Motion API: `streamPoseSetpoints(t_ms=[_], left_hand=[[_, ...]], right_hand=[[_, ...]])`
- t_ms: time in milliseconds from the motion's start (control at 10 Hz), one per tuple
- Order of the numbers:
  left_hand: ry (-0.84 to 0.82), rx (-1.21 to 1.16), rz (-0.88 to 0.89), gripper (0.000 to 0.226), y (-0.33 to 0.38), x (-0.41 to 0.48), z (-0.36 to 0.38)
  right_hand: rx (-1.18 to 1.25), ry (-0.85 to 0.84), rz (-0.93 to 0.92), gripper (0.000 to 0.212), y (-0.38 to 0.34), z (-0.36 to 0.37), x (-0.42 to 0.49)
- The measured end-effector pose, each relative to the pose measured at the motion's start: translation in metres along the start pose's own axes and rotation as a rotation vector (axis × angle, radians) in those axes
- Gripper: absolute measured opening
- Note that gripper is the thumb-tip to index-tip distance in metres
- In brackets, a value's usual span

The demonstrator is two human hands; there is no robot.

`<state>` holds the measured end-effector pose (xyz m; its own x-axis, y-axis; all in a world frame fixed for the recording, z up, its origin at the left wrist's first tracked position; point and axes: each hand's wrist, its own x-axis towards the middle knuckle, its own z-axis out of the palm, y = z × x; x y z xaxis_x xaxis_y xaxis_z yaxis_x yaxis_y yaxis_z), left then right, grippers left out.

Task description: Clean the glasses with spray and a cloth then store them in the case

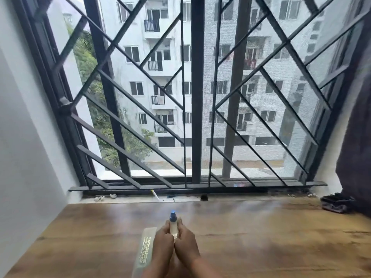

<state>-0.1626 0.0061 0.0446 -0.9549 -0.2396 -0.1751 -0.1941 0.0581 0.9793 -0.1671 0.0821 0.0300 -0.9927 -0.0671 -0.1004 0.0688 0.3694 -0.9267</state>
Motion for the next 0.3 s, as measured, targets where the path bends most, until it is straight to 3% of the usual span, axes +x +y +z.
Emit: streamPoseSetpoints(t_ms=[200,300], left_hand=[[-0.042,0.040,-0.024,0.043,-0.015,0.011,-0.001],[-0.013,0.135,-0.056,0.059,-0.012,0.003,0.000]], right_hand=[[-0.056,-0.008,-0.025,0.044,-0.005,-0.002,-0.002],[-0.127,-0.047,-0.018,0.055,-0.007,-0.008,-0.009]])
